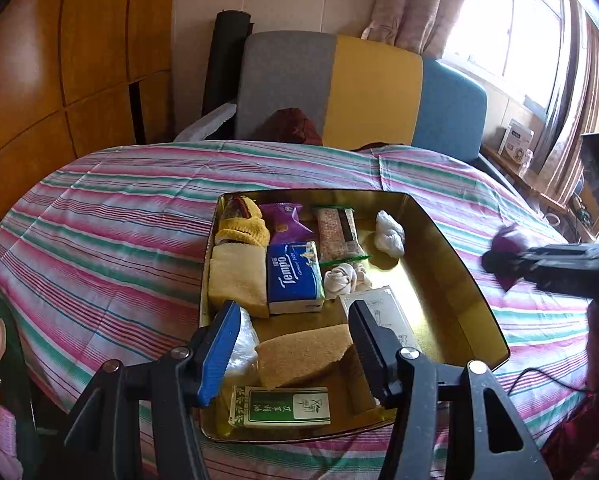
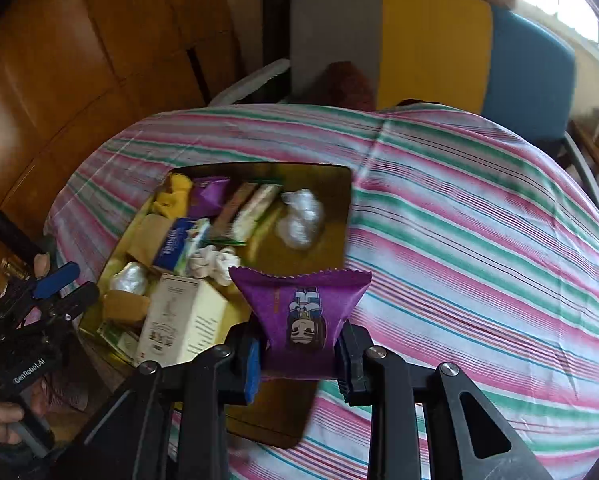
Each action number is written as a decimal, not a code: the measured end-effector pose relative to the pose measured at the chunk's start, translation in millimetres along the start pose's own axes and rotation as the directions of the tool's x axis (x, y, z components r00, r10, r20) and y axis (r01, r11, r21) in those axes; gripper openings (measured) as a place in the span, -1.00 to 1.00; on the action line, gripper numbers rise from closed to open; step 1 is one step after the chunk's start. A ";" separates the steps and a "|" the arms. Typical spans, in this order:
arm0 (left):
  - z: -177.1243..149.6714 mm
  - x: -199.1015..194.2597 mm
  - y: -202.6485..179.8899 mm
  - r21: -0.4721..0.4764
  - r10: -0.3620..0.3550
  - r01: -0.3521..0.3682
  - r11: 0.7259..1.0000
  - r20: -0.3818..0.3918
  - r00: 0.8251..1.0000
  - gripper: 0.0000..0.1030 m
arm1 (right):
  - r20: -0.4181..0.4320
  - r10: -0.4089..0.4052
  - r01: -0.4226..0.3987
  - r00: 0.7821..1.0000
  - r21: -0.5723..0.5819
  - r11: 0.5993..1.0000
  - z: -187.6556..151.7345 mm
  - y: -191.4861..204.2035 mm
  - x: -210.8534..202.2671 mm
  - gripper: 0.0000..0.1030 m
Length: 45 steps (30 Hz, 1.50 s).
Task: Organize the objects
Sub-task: 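Carry the purple candy over the tray with the right tool, then release the purple candy into the tray and withdraw the right tool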
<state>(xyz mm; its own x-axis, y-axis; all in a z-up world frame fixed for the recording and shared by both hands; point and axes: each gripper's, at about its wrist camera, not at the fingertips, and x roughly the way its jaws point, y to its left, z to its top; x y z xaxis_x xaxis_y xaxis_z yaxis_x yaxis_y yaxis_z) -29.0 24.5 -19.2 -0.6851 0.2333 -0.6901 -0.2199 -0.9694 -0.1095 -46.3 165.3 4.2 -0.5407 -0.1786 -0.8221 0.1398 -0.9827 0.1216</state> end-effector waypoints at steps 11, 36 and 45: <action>1.4 -5.9 42.3 -0.101 0.054 -0.053 0.993 0.002 0.999 0.10 | -0.130 0.008 -0.015 0.991 -0.052 0.999 21.5 36.4 78.7 -0.42; -1.1 -7.6 37.2 -0.085 0.058 -0.056 0.995 0.012 0.998 0.35 | -0.024 0.072 -0.073 0.997 -0.065 0.995 4.6 51.0 55.9 0.38; -4.2 -15.3 38.0 -0.081 0.071 -0.069 0.994 0.017 0.997 0.35 | -0.132 0.108 -0.129 0.985 -0.159 0.979 -27.1 91.2 71.0 0.23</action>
<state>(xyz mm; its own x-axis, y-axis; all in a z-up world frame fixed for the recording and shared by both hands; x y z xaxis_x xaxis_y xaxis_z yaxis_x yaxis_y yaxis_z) -24.0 -16.2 -15.8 -0.7109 0.1657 -0.6835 -0.1152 -0.9862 -0.1193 -49.4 64.3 -58.2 -0.4082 -0.2757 -0.8703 0.3380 -0.9312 0.1365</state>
